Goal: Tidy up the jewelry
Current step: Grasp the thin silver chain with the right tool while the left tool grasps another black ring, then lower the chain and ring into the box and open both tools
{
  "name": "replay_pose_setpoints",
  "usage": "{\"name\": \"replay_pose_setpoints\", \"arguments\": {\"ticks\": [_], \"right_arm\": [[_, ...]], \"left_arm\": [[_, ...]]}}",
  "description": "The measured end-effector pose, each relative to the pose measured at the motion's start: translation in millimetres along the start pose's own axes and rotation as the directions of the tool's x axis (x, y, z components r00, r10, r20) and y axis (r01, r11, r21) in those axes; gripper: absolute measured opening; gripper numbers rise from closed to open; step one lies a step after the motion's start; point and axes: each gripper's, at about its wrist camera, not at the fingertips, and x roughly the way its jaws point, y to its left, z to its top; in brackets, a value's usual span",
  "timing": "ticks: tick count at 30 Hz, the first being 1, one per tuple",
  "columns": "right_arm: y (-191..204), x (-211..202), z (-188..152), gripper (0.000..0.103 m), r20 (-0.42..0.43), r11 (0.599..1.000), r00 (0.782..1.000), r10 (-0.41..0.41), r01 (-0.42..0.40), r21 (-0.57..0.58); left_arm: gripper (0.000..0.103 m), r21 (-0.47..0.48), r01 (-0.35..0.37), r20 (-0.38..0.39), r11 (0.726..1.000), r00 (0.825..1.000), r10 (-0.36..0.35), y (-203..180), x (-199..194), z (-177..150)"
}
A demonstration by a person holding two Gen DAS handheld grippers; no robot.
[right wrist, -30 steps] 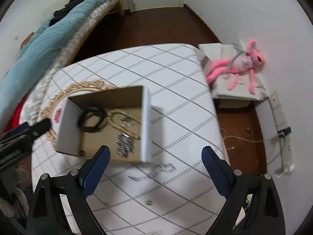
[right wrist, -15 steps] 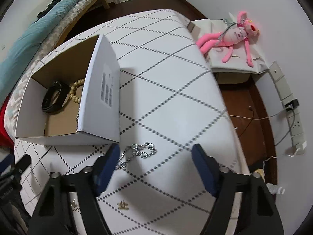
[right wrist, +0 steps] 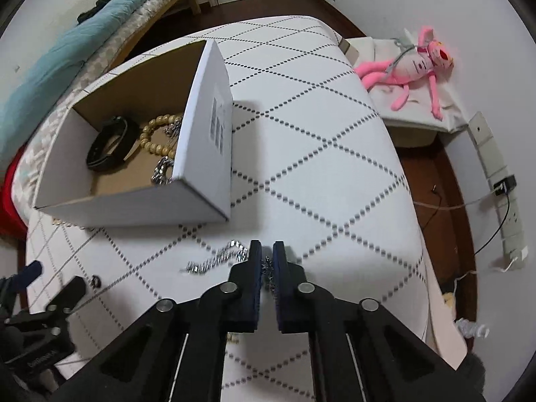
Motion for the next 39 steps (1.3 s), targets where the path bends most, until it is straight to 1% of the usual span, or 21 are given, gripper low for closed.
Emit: {"name": "replay_pose_setpoints", "arguments": {"ticks": [8, 9, 10, 11, 13, 14, 15, 17, 19, 20, 21, 23, 24, 26, 32, 35, 39], "right_arm": [[-10.0, -18.5, -17.8, 0.005, 0.002, 0.998, 0.999, 0.048, -0.048, 0.050], [-10.4, -20.4, -19.2, 0.005, 0.003, 0.997, 0.999, 0.051, -0.051, 0.050], [-10.5, -21.9, -20.3, 0.005, 0.002, 0.997, 0.999, 0.054, -0.054, 0.050], [-10.6, -22.7, -20.5, 0.005, 0.002, 0.997, 0.998, 0.056, -0.056, 0.051], [-10.5, -23.9, -20.5, 0.005, 0.001, 0.997, 0.998, 0.058, -0.058, 0.050], [-10.7, -24.4, -20.1, 0.005, 0.001, 0.997, 0.998, 0.058, -0.058, 0.051], [-10.4, -24.8, -19.8, 0.005, 0.001, 0.997, 0.998, 0.059, -0.059, 0.050], [-9.7, -25.7, -19.3, 0.005, 0.002, 0.997, 0.998, 0.058, -0.058, 0.048], [-9.2, -26.4, -18.8, 0.005, 0.003, 0.997, 0.998, 0.061, -0.061, 0.047], [-9.1, -26.8, -18.5, 0.005, 0.004, 0.997, 0.998, 0.062, -0.062, 0.046], [-8.8, -27.6, -18.2, 0.005, 0.006, 0.997, 0.998, 0.064, -0.064, 0.046], [-8.0, -29.0, -17.4, 0.005, 0.008, 0.997, 0.998, 0.066, -0.066, 0.045], [-7.2, -29.8, -17.2, 0.005, 0.009, 0.997, 0.998, 0.067, -0.067, 0.044], [-6.0, -31.7, -16.7, 0.005, 0.011, 0.996, 0.997, 0.072, -0.072, 0.042], [-1.6, -42.6, -14.0, 0.005, 0.028, 0.995, 0.996, 0.090, -0.091, 0.030], [1.9, -52.3, -11.9, 0.005, 0.043, 0.994, 0.993, 0.107, -0.108, 0.022], [8.6, -70.0, -6.8, 0.005, 0.068, 0.989, 0.987, 0.147, -0.148, 0.008]], "left_arm": [[0.102, 0.031, 0.026, -0.009, 0.999, 1.000, -0.026, -15.4, 3.9, -5.9], [0.100, 0.034, 0.030, -0.009, 0.999, 1.000, -0.029, -16.9, 4.4, -6.4], [0.091, 0.037, 0.031, -0.010, 0.999, 0.999, -0.030, -18.3, 4.5, -6.6], [0.087, 0.037, 0.033, -0.013, 0.999, 0.999, -0.032, -18.8, 5.1, -7.6], [0.085, 0.037, 0.043, -0.018, 0.998, 0.999, -0.042, -21.2, 6.0, -8.5], [0.078, 0.038, 0.046, -0.017, 0.998, 0.999, -0.045, -21.9, 5.7, -8.9], [0.073, 0.039, 0.050, -0.018, 0.998, 0.999, -0.050, -23.2, 5.5, -9.1], [0.055, 0.042, 0.061, -0.026, 0.997, 0.998, -0.060, -25.2, 6.0, -9.2], [0.043, 0.039, 0.081, -0.029, 0.996, 0.996, -0.080, -25.7, 6.1, -9.4], [0.038, 0.039, 0.083, -0.030, 0.996, 0.996, -0.082, -26.5, 5.6, -9.7], [0.035, 0.042, 0.083, -0.028, 0.996, 0.996, -0.082, -27.1, 5.5, -8.4], [0.023, 0.050, 0.086, -0.024, 0.995, 0.996, -0.085, -28.8, 4.6, -7.6], [0.021, 0.051, 0.087, -0.023, 0.995, 0.996, -0.086, -29.6, 4.3, -7.4], [0.011, 0.055, 0.092, -0.021, 0.994, 0.996, -0.091, -31.3, 3.8, -7.6], [0.010, 0.049, 0.103, -0.016, 0.993, 0.995, -0.102, -27.5, 5.5, -4.4], [0.010, 0.049, 0.109, 0.001, 0.993, 0.994, -0.109, -26.8, -1.9, -3.2], [0.010, 0.045, 0.135, 0.041, 0.990, 0.990, -0.136, -24.9, -23.8, 3.4]]}}
